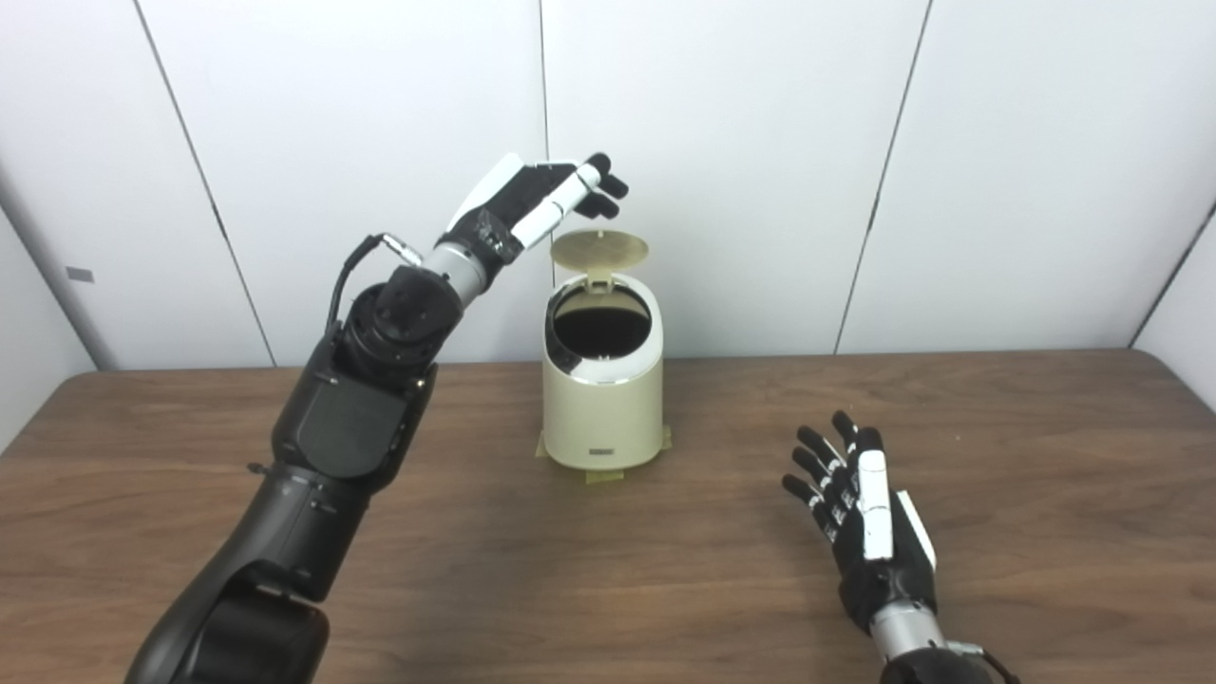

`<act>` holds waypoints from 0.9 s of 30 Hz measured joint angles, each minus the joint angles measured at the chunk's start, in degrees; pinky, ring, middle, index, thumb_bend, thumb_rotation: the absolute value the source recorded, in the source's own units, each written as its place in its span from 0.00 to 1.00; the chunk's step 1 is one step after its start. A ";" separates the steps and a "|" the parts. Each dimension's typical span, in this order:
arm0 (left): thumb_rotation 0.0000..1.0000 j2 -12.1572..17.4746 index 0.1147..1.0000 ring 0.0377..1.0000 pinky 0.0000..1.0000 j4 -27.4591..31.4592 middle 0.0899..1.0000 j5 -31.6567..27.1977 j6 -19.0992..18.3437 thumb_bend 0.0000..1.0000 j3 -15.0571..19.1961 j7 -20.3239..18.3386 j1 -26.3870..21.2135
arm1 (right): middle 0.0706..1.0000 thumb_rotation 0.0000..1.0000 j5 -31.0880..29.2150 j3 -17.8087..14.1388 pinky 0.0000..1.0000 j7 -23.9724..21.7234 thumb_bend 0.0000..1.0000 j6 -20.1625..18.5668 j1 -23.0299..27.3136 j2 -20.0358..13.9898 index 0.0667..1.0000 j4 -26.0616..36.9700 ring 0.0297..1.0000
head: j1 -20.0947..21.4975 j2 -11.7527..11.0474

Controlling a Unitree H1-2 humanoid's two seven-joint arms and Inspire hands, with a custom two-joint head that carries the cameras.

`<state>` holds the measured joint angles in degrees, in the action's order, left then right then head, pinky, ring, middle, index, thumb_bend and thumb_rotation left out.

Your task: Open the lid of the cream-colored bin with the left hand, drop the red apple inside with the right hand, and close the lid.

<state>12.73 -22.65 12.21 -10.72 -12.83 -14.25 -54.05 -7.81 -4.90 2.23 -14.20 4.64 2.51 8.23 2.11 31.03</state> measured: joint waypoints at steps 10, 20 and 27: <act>1.00 0.28 0.69 0.78 0.98 0.36 0.67 3.88 -0.02 0.42 -0.51 -0.41 0.00 | 0.86 1.00 1.25 0.62 0.79 0.17 0.56 0.00 0.03 -0.02 0.95 -0.04 0.86 | 0.00 -0.26; 1.00 0.69 0.71 0.73 0.84 1.39 0.68 3.64 -0.25 0.41 -0.39 -2.54 0.05 | 0.83 0.99 1.92 0.53 0.77 0.75 0.54 0.73 0.23 -0.02 0.96 -1.23 0.84 | 0.00 -0.18; 1.00 1.17 0.73 0.73 0.82 2.79 0.66 3.54 -0.26 0.40 -0.43 -4.62 0.64 | 0.83 0.92 1.50 -0.61 0.76 1.25 0.54 1.52 0.79 0.18 1.00 -3.37 0.84 | 0.00 -0.18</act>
<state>13.89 -19.86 15.76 -10.98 -13.27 -18.87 -53.41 -6.30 -5.52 3.47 -12.67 5.43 2.69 4.86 2.11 30.85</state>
